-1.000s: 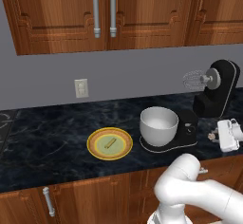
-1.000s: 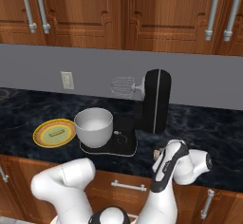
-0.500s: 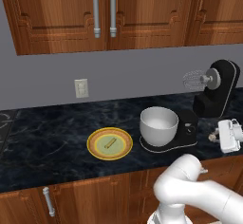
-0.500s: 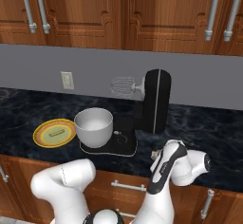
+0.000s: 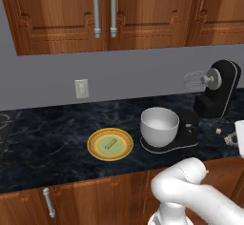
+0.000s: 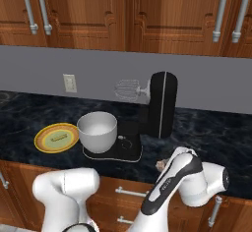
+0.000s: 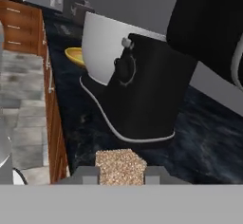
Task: Add butter and sugar cubes to the stand mixer bowl and then turn on the stand mixer to begin making frosting.
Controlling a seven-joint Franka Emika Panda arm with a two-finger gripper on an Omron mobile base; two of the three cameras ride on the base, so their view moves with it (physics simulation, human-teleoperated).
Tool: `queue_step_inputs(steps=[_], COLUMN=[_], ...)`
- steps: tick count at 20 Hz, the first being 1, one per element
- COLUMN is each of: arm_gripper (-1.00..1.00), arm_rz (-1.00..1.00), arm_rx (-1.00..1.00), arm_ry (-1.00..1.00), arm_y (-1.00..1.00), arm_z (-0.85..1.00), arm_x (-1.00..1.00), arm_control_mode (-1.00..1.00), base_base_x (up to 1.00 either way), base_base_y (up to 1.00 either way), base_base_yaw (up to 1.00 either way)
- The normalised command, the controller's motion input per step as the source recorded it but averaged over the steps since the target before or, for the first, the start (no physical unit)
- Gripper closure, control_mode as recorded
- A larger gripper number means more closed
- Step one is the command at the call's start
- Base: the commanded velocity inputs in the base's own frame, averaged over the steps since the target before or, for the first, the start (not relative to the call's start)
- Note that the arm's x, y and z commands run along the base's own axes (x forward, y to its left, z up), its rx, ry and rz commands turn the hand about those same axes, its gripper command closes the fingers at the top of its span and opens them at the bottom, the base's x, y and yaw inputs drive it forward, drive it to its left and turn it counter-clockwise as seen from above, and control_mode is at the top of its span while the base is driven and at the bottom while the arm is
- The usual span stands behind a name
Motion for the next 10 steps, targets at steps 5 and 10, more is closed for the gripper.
queue_step_inputs(steps=[5,10], arm_gripper=[1.0,1.0], arm_rz=[-0.03,-0.05], arm_rx=[0.0,-0.05], arm_ry=[0.0,0.0], arm_y=[0.58,0.86], arm_z=[0.77,0.73], arm_x=[-0.61,-0.34], arm_control_mode=[-1.0,-1.0], base_base_x=[0.0,0.0], base_base_y=[0.0,0.0], base_base_yaw=[0.0,0.0])
